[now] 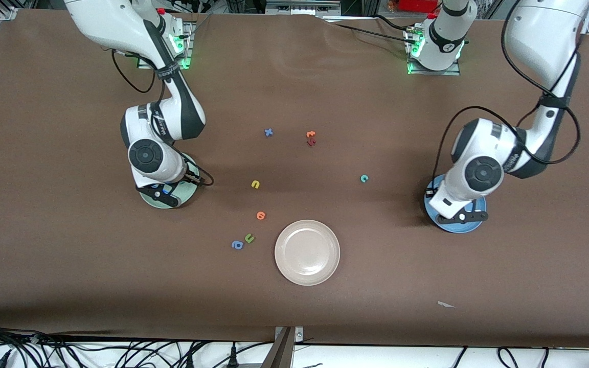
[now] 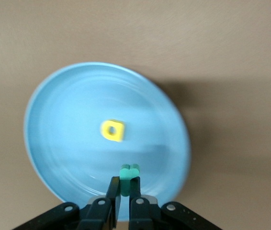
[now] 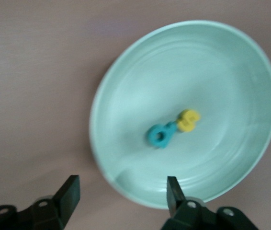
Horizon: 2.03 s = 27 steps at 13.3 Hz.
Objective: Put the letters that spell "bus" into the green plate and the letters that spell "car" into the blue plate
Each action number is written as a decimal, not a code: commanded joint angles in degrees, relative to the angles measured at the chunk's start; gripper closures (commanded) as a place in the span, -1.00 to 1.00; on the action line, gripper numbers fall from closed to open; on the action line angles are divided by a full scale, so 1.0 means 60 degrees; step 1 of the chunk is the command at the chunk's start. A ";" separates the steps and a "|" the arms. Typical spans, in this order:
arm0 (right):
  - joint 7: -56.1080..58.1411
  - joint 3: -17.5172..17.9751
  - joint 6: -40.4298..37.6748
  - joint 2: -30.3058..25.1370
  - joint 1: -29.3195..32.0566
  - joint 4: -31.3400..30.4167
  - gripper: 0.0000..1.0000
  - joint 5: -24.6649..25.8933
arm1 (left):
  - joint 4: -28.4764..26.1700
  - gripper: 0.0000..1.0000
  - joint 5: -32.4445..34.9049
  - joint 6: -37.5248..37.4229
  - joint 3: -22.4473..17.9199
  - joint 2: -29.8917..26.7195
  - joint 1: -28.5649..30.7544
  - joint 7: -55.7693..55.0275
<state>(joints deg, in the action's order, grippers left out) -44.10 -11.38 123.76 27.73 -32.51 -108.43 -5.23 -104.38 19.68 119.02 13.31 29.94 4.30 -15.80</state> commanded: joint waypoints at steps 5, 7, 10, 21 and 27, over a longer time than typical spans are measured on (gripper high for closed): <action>-0.3301 0.1147 0.1167 0.1367 -0.0822 0.1840 -0.41 -0.0052 | 0.0918 -1.00 -0.0768 -0.0062 0.0621 0.0956 -0.0131 -0.0333; -0.3068 0.1295 0.2189 0.1705 -0.0997 0.1871 -0.36 0.0051 | 0.0831 -1.00 -0.1272 0.0390 0.1206 0.0942 -0.0233 -0.1345; -0.2174 0.1310 0.3042 0.2203 -0.1042 0.1871 -0.21 0.0008 | -0.0001 -1.00 -0.1216 0.1558 0.1780 0.0869 -0.0510 -0.2813; -0.1514 0.1165 0.2535 0.2104 -0.1131 0.1798 0.76 0.0052 | -0.1953 -0.53 -0.0072 0.3586 0.1898 0.0356 -0.1274 -0.5627; 0.2568 -0.0694 -0.0906 0.0595 -0.0926 0.1608 0.74 -0.0110 | -0.1968 0.05 -0.0072 0.4040 0.1883 0.0561 -0.1464 -0.5994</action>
<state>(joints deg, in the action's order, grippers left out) -35.26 -13.43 123.38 34.78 -38.64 -97.06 -5.26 -115.34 17.88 142.47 24.74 34.07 -4.22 -49.77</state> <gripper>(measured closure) 0.740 0.401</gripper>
